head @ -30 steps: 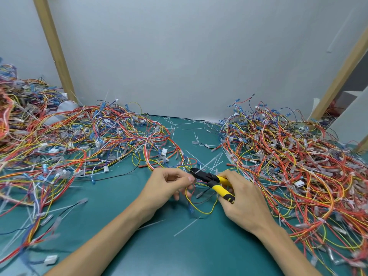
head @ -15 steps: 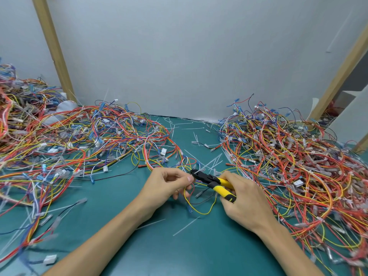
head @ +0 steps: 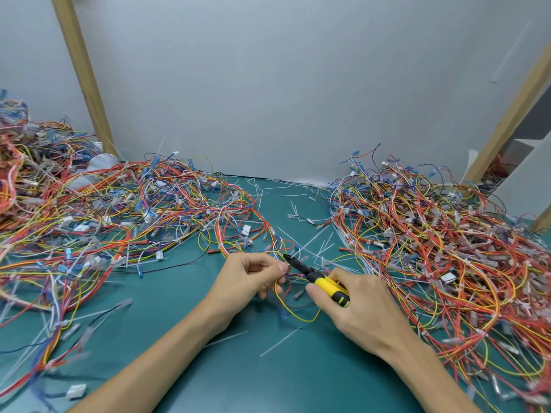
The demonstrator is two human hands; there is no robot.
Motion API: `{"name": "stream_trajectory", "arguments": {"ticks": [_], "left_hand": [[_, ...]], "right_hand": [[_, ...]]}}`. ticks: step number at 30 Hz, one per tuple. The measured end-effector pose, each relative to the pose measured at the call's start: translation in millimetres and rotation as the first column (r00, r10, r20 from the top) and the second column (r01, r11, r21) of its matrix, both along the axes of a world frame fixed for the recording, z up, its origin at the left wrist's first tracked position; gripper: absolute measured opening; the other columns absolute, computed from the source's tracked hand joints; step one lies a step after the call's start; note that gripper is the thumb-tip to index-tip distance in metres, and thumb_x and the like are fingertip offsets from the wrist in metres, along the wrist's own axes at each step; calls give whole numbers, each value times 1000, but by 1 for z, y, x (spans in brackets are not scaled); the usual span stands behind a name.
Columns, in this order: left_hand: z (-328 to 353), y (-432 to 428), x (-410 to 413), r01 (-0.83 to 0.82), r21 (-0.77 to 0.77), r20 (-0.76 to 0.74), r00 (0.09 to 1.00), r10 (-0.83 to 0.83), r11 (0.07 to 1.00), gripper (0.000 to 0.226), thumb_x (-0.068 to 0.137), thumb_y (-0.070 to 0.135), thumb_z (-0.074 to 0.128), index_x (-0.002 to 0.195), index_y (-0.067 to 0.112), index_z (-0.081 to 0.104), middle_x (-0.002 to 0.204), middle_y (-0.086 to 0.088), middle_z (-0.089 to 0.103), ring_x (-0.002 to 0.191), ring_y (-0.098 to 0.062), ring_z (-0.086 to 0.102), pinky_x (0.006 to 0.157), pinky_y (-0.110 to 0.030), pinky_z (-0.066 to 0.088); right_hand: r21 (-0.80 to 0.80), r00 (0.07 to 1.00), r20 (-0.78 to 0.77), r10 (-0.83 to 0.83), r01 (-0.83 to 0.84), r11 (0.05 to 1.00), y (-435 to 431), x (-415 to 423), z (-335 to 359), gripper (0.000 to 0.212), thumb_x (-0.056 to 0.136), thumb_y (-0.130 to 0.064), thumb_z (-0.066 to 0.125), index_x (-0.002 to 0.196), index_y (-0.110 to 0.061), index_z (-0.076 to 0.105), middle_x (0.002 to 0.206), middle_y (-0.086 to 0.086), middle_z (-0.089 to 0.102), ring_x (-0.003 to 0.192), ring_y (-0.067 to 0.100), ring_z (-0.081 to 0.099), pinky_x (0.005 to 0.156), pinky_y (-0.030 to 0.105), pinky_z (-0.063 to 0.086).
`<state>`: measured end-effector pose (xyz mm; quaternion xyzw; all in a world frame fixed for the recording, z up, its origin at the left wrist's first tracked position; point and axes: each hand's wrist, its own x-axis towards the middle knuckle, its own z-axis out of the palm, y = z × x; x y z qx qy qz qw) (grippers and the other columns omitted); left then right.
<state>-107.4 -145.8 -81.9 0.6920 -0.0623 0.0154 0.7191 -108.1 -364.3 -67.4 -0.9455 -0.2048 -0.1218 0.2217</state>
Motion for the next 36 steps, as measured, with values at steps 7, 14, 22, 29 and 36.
{"name": "stream_trajectory", "arguments": {"ticks": [7, 14, 22, 29, 36], "left_hand": [[0, 1, 0, 25, -2, -8, 1000, -25, 1000, 14, 87, 14, 69, 79, 3, 72, 66, -5, 68, 52, -10, 60, 46, -17, 40], [1, 1, -2, 36, 0, -1, 999, -36, 999, 17, 88, 13, 68, 80, -1, 71, 65, -4, 67, 52, -10, 60, 46, -17, 40], [3, 1, -3, 37, 10, 4, 999, -37, 999, 18, 88, 13, 68, 80, -3, 70, 65, -4, 67, 49, -8, 57, 46, -17, 40], [3, 1, -3, 36, 2, 8, 999, -36, 999, 14, 88, 12, 68, 77, 3, 71, 64, -4, 67, 49, -8, 58, 46, -17, 40], [2, 1, -3, 36, 2, 7, 999, -36, 999, 14, 88, 13, 69, 75, 7, 72, 64, -4, 67, 50, -9, 59, 46, -17, 41]], "right_hand": [[-35, 997, -70, -43, 41, 999, 3, -3, 2, 60, 86, -76, 26, 62, -22, 38, 52, 1, 43, 56, 17, 40, 63, 40, 42], [-42, 994, -100, -44, 40, 998, 5, -2, 2, 59, 87, -72, 30, 61, -20, 39, 53, 2, 44, 58, 22, 40, 64, 41, 40], [-31, 993, -108, -48, 45, 998, 5, -2, 2, 59, 88, -71, 32, 60, -19, 39, 53, 2, 44, 58, 23, 41, 64, 44, 41], [-28, 993, -109, -51, 48, 998, 6, -2, 2, 61, 87, -72, 31, 60, -19, 41, 54, 5, 46, 57, 22, 41, 64, 44, 42], [-19, 992, -111, -55, 53, 998, 6, -2, 3, 62, 87, -72, 31, 62, -17, 43, 55, 7, 47, 56, 21, 40, 63, 43, 42]]}}
